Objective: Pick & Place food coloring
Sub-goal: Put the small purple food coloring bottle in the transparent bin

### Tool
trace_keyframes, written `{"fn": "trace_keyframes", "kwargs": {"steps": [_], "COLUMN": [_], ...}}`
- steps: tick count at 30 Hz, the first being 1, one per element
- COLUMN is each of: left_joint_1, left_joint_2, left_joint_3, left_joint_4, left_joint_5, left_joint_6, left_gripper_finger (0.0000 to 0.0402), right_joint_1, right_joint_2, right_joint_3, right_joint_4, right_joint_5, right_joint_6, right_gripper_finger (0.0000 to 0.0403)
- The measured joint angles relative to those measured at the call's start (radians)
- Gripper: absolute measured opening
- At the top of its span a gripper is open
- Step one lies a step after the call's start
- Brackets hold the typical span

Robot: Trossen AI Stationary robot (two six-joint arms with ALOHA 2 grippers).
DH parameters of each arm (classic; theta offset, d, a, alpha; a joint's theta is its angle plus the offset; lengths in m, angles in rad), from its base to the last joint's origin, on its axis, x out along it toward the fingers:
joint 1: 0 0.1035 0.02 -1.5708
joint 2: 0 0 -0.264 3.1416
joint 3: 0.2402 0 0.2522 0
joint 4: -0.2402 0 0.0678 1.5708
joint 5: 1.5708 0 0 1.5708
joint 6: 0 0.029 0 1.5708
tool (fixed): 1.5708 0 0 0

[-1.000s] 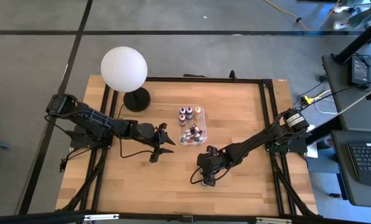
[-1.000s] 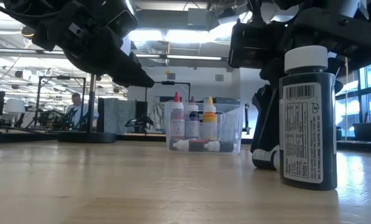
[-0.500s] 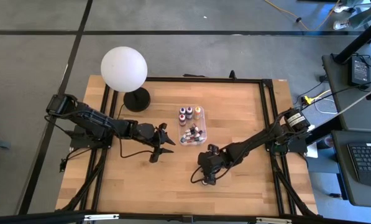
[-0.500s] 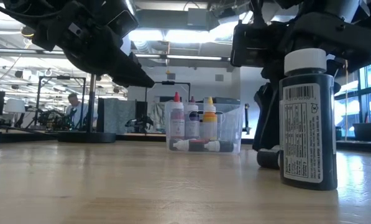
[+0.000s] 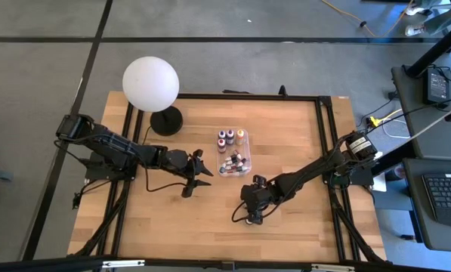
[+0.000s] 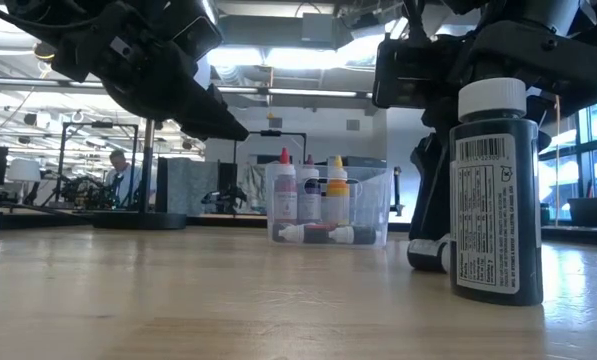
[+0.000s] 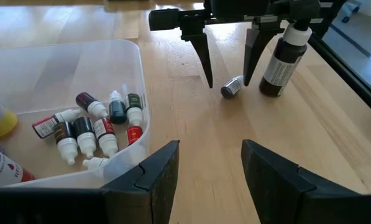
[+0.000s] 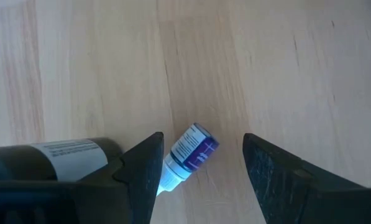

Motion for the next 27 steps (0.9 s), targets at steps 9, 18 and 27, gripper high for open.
{"fn": "trace_keyframes", "kwargs": {"steps": [9,18,27], "left_joint_1": [0.0,0.0,0.0], "left_joint_2": [0.0,0.0,0.0], "left_joint_3": [0.0,0.0,0.0], "left_joint_4": [0.0,-0.001,-0.002], "left_joint_5": [0.0,0.0,0.0], "left_joint_6": [0.0,0.0,0.0], "left_gripper_finger": [0.0171,0.0171,0.0171], "right_joint_1": [0.001,0.003,0.011], "right_joint_2": [0.0,0.036,0.035], "right_joint_3": [-0.001,0.002,0.003], "right_joint_4": [0.008,0.063,0.039], "right_joint_5": [0.001,-0.035,-0.033], "right_joint_6": [-0.002,0.001,0.001], "right_gripper_finger": [0.0222,0.0222,0.0211]}}
